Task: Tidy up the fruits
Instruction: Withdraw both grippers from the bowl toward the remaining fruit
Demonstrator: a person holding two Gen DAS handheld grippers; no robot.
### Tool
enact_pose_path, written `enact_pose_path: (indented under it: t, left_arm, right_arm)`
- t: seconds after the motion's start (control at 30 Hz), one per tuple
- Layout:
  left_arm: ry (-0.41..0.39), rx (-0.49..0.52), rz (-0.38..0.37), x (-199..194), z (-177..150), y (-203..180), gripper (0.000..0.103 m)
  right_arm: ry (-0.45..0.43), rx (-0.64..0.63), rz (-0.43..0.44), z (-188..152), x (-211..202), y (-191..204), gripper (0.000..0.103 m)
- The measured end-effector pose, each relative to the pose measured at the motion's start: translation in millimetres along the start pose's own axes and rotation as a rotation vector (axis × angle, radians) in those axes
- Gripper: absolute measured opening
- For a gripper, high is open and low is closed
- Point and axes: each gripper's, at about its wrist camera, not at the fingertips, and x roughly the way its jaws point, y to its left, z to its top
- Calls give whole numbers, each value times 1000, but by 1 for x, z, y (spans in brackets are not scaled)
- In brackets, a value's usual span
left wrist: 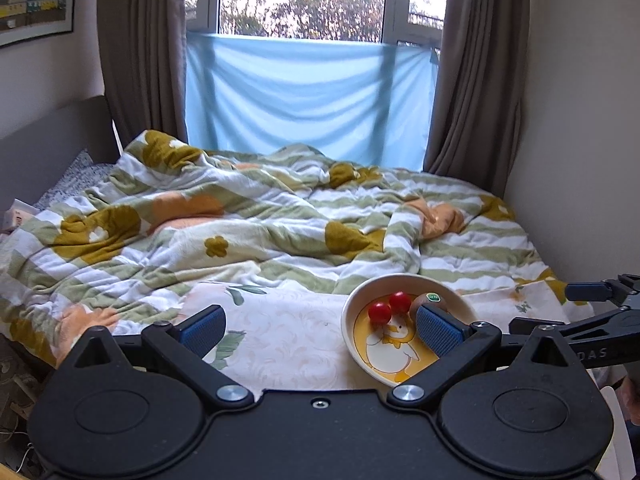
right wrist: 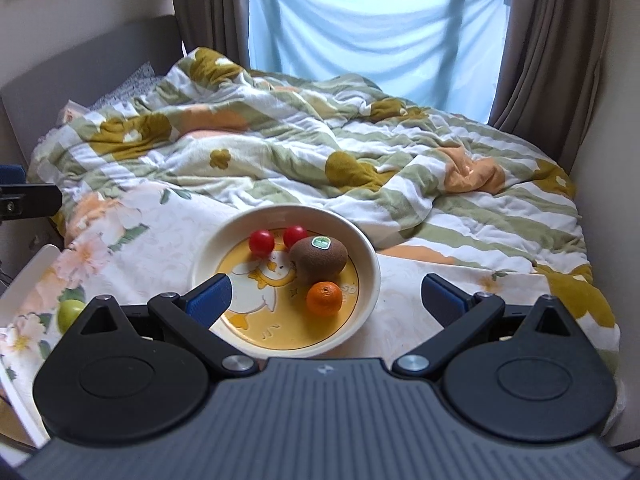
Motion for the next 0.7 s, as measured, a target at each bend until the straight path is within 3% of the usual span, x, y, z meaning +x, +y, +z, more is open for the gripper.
enact_pose_path:
  t: [0.37,0.7]
  left_arm:
    - [-46,-12,-7,-47,-24,26,103]
    - [-18,55,-58,-46,-62,55,103]
  right_arm:
    - [-48,66,-22,-16,-64,26,103]
    - [-51,94,-82,-50,-87,70,103]
